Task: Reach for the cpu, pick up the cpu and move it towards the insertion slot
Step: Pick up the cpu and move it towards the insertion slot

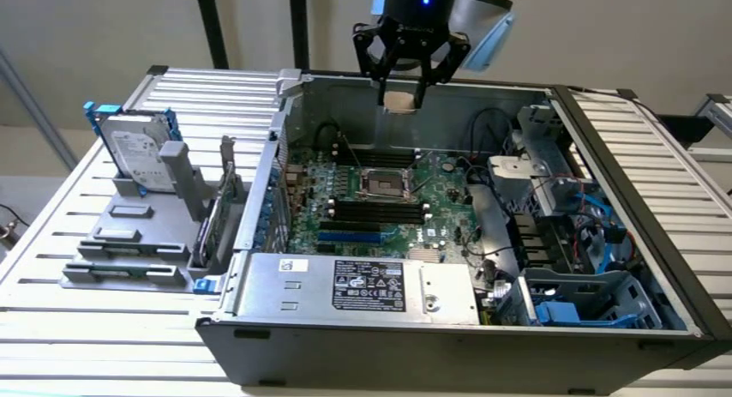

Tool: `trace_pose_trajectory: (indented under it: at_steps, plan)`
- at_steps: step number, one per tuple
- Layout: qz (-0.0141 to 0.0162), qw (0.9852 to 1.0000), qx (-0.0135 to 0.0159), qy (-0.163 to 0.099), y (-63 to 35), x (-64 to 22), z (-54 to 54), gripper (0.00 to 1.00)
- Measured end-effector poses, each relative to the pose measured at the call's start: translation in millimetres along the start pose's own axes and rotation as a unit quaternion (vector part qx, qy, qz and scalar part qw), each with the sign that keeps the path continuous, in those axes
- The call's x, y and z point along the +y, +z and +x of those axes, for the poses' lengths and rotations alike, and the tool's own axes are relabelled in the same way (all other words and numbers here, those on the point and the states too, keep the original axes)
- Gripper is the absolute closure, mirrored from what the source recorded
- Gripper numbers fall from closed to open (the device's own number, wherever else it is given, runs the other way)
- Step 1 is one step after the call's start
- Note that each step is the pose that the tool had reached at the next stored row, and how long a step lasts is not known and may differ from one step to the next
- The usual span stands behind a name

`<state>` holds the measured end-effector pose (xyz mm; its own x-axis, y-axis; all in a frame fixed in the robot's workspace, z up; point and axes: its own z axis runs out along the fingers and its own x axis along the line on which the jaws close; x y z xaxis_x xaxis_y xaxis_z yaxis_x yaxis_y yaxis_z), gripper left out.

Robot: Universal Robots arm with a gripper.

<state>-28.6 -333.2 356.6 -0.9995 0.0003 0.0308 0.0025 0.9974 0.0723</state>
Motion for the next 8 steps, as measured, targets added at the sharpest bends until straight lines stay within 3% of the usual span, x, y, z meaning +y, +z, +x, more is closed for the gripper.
trace_pose_trajectory:
  at_steps: [8]
  plan:
    - [0.0, 1.0, 0.0, 0.0, 0.0, 0.0, 0.0, 0.45]
